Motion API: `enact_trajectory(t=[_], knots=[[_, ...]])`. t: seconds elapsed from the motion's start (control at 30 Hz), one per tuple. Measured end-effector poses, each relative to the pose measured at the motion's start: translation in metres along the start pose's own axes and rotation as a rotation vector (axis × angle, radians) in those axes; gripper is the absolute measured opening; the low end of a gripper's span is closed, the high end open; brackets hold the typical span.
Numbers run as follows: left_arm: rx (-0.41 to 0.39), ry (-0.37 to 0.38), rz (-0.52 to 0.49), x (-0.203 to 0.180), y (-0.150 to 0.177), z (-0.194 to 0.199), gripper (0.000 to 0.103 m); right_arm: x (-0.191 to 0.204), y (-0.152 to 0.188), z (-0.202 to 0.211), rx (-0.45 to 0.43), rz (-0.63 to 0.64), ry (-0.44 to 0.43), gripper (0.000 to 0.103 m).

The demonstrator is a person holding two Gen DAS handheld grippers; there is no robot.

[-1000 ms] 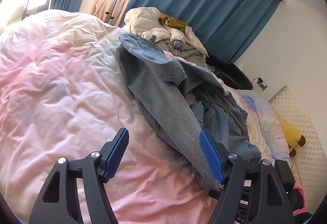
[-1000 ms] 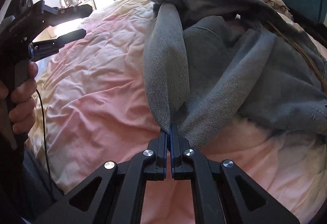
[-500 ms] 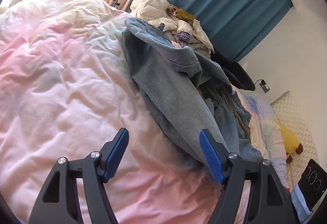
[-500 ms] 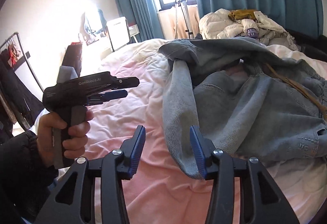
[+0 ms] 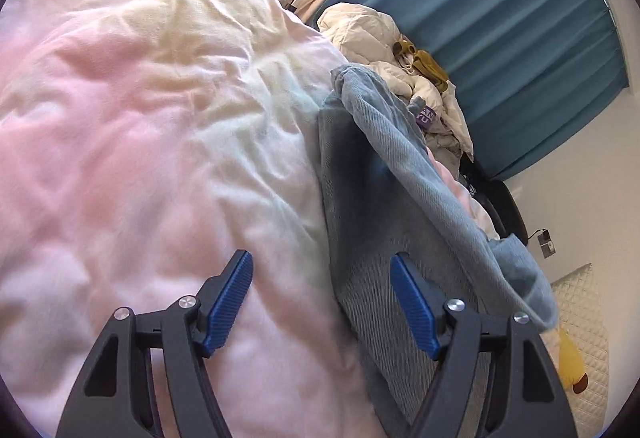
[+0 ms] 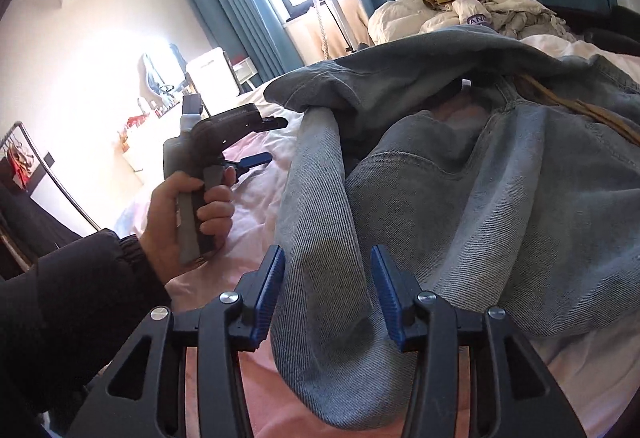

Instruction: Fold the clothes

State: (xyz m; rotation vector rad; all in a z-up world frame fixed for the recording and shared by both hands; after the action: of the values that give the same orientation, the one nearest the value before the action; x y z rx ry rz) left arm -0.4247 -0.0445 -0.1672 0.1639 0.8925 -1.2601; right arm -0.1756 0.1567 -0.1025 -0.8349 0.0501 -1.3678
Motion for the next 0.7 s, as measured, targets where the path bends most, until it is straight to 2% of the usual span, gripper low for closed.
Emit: enact_trajectory(t=[0.1,0.23,0.27,0.33,0.4,0.47,0.53,0.7], knots=[[-0.006,0.052,-0.003,-0.007,-0.02,-0.018,0.073,-0.007,-0.004,-0.006,-0.004,-0.032,-0.033,0.045],[0.003,0.039,-0.022,-0.018,-0.042,-0.042,0.072,-0.016,-0.008,-0.014,0.001,-0.068,-0.066,0.045],[0.004,0.038,-0.024,-0.021,-0.047,-0.048,0.069,-0.018,-0.009,-0.016,0.002,-0.073,-0.069,0.045],[0.033,0.001,-0.013,-0.022,-0.052,-0.061,0.053,-0.023,-0.009,-0.021,0.003,-0.077,-0.07,0.045],[0.071,-0.042,0.002,-0.022,-0.054,-0.074,0.014,-0.027,-0.01,-0.023,0.0,-0.081,-0.072,0.045],[0.059,-0.067,0.004,-0.024,-0.053,-0.072,0.004,-0.03,-0.011,-0.024,-0.004,-0.085,-0.075,0.045],[0.004,-0.068,-0.003,-0.03,-0.052,-0.055,0.004,-0.032,-0.012,-0.024,-0.013,-0.081,-0.072,0.045],[-0.1,-0.053,0.056,-0.03,-0.047,0.008,0.003,-0.034,-0.012,-0.02,-0.027,-0.062,-0.043,0.045]])
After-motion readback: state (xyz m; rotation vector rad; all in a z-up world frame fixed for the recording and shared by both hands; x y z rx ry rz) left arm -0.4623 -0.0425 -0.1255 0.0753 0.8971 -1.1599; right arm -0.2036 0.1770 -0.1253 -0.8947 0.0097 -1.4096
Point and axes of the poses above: each gripper's, at about its wrist camera, not at the fingertips, and z roughly against the way its jaws point, x to its left, y to its underside, the point moved 7 cm from there along -z, roughly the way its jaws point, and after that the axes turned 12 degrees about x, right-handed, at the moved point
